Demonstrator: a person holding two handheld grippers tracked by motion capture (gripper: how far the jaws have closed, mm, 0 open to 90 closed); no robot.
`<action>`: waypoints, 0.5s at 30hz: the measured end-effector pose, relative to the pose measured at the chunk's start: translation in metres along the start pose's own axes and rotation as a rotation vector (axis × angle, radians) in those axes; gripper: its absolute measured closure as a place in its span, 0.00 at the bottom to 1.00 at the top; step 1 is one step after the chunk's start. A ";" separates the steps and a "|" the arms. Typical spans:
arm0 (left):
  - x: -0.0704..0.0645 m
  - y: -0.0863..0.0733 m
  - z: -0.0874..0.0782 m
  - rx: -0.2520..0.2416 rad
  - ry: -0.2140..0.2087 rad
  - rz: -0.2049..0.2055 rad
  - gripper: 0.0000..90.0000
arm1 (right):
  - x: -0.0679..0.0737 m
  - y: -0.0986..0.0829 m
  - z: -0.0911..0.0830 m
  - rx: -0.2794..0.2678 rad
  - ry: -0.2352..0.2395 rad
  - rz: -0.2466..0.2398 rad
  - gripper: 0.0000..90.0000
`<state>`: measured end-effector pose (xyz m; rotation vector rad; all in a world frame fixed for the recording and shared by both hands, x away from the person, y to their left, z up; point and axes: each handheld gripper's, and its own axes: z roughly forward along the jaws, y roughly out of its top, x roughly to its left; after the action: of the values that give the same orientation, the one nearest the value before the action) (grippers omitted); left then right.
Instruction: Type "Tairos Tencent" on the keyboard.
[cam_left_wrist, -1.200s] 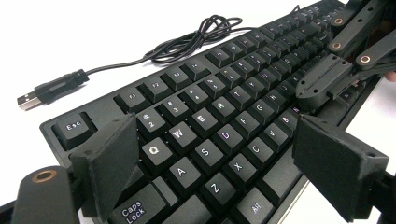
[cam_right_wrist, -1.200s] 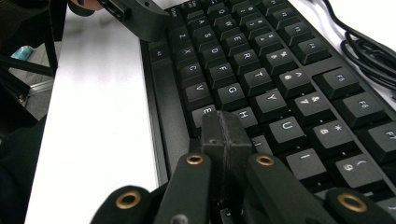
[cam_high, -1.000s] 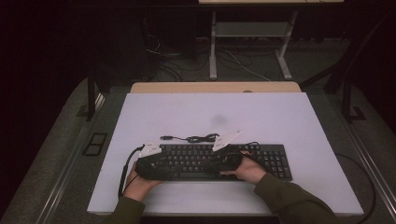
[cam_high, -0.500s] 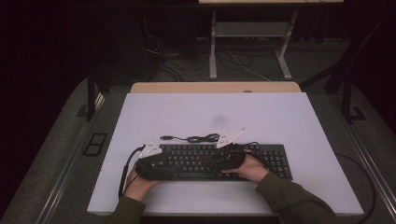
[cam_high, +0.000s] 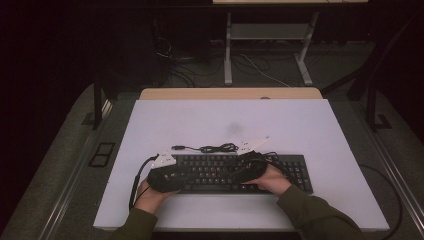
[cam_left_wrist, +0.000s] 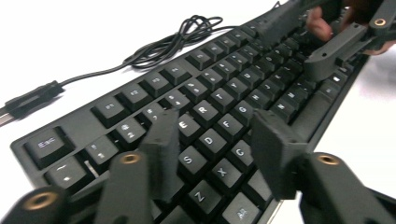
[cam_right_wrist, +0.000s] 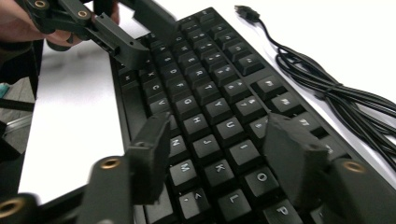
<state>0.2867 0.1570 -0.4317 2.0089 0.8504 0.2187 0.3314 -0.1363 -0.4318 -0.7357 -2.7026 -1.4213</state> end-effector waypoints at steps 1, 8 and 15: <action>0.000 0.001 0.001 0.005 -0.010 0.004 0.67 | 0.000 0.000 0.000 -0.004 -0.008 0.002 0.40; -0.001 0.004 0.006 0.027 -0.064 0.016 0.89 | -0.004 -0.004 -0.005 -0.008 -0.043 0.026 0.35; -0.004 0.006 0.014 0.059 -0.101 0.032 0.99 | -0.006 -0.007 -0.010 -0.014 -0.062 0.039 0.34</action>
<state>0.2930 0.1432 -0.4345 2.0712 0.7686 0.1104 0.3318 -0.1502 -0.4329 -0.8430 -2.7104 -1.4342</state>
